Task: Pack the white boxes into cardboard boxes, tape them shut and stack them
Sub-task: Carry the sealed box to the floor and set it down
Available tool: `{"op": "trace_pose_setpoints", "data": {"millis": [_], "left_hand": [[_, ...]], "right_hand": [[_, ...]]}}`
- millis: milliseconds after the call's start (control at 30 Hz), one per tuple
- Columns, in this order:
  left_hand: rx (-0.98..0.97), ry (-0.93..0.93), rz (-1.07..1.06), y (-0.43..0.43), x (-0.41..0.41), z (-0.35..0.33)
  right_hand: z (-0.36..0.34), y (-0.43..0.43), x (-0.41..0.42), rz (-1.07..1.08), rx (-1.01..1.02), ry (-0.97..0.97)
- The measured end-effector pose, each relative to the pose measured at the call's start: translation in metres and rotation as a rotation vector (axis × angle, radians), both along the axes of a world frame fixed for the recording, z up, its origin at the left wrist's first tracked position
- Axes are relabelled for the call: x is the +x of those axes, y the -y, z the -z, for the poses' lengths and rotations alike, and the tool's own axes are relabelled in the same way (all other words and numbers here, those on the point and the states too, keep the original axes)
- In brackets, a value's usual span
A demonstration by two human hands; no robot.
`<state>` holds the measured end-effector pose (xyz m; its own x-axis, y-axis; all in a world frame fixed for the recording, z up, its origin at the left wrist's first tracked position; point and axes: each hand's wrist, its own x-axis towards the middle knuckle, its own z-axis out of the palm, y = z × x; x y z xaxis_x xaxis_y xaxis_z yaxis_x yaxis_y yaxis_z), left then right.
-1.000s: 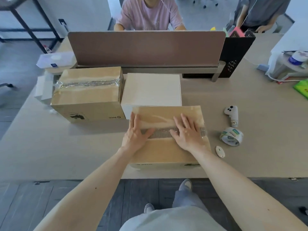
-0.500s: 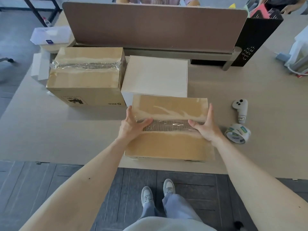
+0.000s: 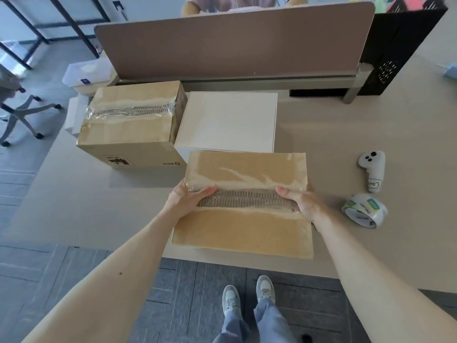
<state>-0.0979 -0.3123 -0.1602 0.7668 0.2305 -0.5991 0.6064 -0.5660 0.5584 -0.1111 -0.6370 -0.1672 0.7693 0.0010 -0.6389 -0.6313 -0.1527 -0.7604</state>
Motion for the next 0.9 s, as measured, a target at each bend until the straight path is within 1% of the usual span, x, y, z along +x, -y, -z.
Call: {"op": "trace_pose_setpoints", "data": {"millis": [67, 133, 200, 333, 433, 467, 567, 700, 900], "left_hand": [[0.08, -0.076, 0.018, 0.002, -0.002, -0.008], [0.153, -0.092, 0.017, 0.009, -0.008, -0.015], [0.189, -0.067, -0.007, 0.017, -0.015, -0.019], [0.168, -0.056, -0.073, 0.021, -0.034, -0.023], [0.191, -0.028, -0.078, 0.023, -0.051, -0.029], [0.201, -0.013, -0.081, 0.022, -0.057, -0.033], [0.223, 0.036, -0.104, 0.009, -0.071, -0.05], [0.269, 0.162, -0.145, -0.028, -0.083, -0.085], [0.283, 0.339, -0.254, -0.128, -0.111, -0.138]], "right_hand": [[-0.008, -0.001, -0.004, -0.036, -0.264, -0.01], [-0.015, -0.005, -0.012, -0.059, -0.447, -0.045], [-0.019, -0.011, -0.018, -0.072, -0.501, -0.037], [-0.024, -0.013, -0.029, -0.07, -0.402, -0.043], [-0.03, -0.012, -0.039, -0.056, -0.305, -0.052], [-0.031, -0.015, -0.042, -0.066, -0.304, -0.036], [-0.038, -0.029, -0.048, -0.09, -0.312, 0.032], [-0.071, -0.066, -0.045, -0.112, -0.358, 0.153], [-0.129, -0.167, -0.048, -0.202, -0.479, 0.349]]}}
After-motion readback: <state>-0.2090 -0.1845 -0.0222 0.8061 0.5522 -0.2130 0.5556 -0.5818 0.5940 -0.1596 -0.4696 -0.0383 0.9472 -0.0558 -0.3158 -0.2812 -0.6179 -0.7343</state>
